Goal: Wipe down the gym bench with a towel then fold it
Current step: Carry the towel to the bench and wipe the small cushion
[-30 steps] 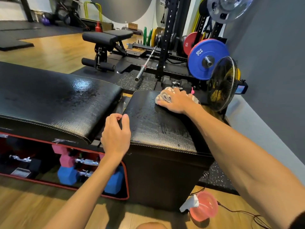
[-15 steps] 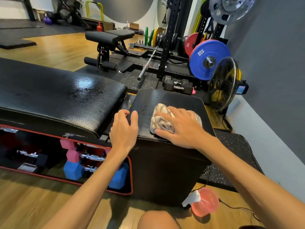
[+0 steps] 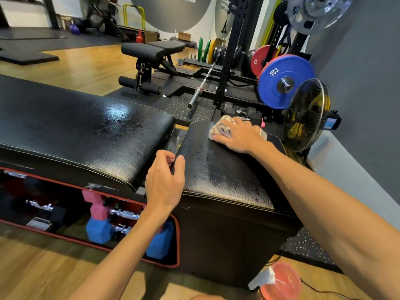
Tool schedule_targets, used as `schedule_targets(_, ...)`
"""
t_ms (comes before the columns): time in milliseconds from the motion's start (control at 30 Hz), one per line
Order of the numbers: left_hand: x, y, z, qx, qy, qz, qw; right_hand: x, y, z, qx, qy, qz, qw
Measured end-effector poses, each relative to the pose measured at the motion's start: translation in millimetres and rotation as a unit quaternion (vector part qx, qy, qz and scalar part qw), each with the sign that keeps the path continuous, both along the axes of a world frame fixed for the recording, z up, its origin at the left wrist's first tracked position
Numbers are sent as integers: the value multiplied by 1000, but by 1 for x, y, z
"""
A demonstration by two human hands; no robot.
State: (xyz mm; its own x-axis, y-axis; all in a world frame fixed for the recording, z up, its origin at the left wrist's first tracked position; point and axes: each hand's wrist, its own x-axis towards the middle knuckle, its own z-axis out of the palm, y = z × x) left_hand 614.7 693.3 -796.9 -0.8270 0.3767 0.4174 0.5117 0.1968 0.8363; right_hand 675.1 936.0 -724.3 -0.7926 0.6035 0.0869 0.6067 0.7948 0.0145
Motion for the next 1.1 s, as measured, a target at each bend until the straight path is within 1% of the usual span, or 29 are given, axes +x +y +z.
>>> schedule_targets(67,-2,0,-6,33,7,1,999,-12,12,-1,2,19,-22,1000)
schedule_targets(167,-1,2,-6,74,-11,8,997,-26,20,-4,-6,44,-57,997)
schedule_targets(333,1,1,-5,93,-8,8,996,-22,9,-6,-17,42,-43,998)
schedule_targets(433,3,0,-4,91,-2,11,996,-12,-12,-6,-13,32,-9,999)
schedule_targets(567,5,-1,-1,70,-10,15,997,9,-62,-4,-10,14,54,998)
schedule_targets(733,7,-1,0,67,-9,11,998,63,-132,-5,-9,29,173,985)
schedule_targets(800,7,0,0,67,-4,13,998,75,-143,-6,4,26,198,980)
schedule_targets(900,7,1,-1,66,2,12,998,66,-137,-4,7,12,187,982)
schedule_targets(967,7,1,-1,65,3,15,998,43,-122,-3,4,0,169,986)
schedule_targets(1100,6,1,-1,65,3,20,998,-18,-73,-3,-11,-12,99,995)
